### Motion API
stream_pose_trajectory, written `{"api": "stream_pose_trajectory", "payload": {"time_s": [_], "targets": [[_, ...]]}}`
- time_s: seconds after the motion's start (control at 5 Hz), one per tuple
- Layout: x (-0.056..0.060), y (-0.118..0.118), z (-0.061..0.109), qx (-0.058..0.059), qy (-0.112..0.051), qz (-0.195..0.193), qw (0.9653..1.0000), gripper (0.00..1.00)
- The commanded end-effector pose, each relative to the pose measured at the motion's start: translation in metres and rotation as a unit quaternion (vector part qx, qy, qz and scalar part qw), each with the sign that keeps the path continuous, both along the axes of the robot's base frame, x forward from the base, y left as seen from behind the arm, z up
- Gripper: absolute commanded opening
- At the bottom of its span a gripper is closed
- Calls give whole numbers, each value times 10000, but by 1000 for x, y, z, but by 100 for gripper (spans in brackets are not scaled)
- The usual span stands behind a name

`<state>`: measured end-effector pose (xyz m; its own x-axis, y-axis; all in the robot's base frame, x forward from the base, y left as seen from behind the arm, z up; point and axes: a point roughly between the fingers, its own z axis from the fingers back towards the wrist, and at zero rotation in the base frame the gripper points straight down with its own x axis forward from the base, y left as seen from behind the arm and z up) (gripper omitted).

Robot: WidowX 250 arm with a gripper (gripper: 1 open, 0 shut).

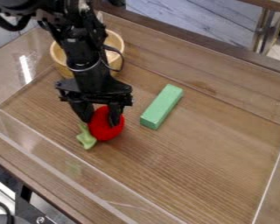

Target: Move the red fruit to the left

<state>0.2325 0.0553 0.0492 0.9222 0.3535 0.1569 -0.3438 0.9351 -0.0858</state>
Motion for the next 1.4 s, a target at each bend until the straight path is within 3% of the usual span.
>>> {"api": "stream_pose_trajectory", "payload": {"time_s": [0.0,0.2,0.4,0.6,0.8,1.0,1.2], "targets": [[4,1,18,52,-258,319,9991,0],[3,3,41,-35,-389,684,9969,0],[-3,19,54,-124,-522,889,9946,0],[-10,38,60,-143,-622,1111,9918,0],[-11,47,74,-211,-658,1060,9920,0],[-11,47,70,-211,-616,900,9938,0],[-15,48,69,-219,-608,994,9929,0]]}}
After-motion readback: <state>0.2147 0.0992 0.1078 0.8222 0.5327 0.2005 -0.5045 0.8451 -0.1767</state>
